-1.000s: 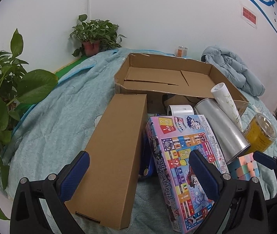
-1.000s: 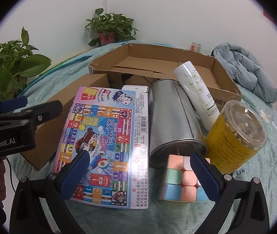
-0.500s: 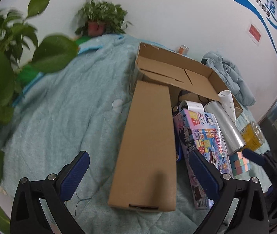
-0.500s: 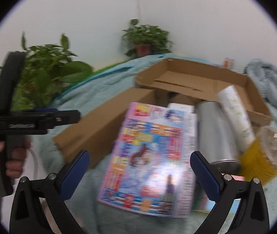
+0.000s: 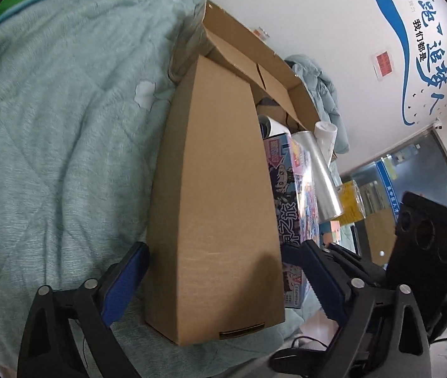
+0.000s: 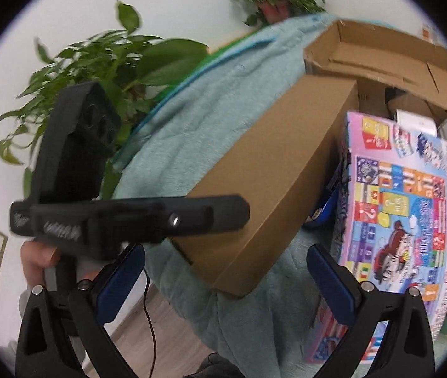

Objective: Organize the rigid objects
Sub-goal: 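Grasp the long brown cardboard box with the left tool and lift, then lower the long box into the open cardboard tray and open the left tool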

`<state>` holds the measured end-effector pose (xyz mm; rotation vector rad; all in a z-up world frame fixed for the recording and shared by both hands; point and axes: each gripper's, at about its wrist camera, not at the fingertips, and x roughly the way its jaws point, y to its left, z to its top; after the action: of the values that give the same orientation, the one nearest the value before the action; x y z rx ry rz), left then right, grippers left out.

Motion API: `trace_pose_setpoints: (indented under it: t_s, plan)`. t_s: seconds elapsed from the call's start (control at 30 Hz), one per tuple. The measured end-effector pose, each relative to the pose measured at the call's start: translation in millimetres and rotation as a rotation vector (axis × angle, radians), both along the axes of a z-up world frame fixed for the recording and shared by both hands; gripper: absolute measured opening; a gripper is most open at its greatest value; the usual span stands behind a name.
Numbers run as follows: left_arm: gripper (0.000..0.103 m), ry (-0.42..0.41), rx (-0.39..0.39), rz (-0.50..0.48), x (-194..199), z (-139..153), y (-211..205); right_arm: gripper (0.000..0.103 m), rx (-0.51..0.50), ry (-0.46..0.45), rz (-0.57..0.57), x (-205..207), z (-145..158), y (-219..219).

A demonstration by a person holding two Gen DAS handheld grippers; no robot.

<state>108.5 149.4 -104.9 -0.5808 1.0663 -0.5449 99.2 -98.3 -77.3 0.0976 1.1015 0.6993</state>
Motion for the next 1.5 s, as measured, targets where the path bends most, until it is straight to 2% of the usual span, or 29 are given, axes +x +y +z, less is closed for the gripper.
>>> trace_pose_setpoints:
  t_s: [0.07,0.2,0.33,0.5,0.7,0.83,1.03,1.3,1.5]
  plan:
    - [0.093,0.017,-0.038,-0.003,5,-4,2,0.1,-0.001,0.045,-0.007,5,-6,8]
    - [0.077,0.058,-0.027,-0.02,14,-10,2,0.093,-0.059,0.075,-0.039,10,-19,20]
    - [0.077,0.072,-0.023,-0.029,19,-14,-1,0.09,-0.097,0.071,-0.065,21,-23,18]
    - [0.076,0.034,0.038,-0.027,16,-2,-14,0.089,-0.108,0.058,-0.055,22,-22,19]
    - [0.076,-0.049,0.093,-0.009,5,29,-30,0.089,-0.088,-0.019,-0.048,14,-6,19]
    - [0.076,-0.106,0.155,-0.002,-4,57,-41,0.089,-0.07,-0.083,-0.044,5,8,13]
    - [0.076,-0.204,0.186,0.007,0,105,-54,0.089,-0.039,-0.205,-0.061,8,40,-1]
    - [0.076,-0.329,0.262,-0.035,46,169,-89,0.088,-0.005,-0.33,-0.111,43,85,-21]
    - [0.076,-0.378,0.289,-0.052,92,208,-109,0.088,0.005,-0.387,-0.157,89,106,-32]
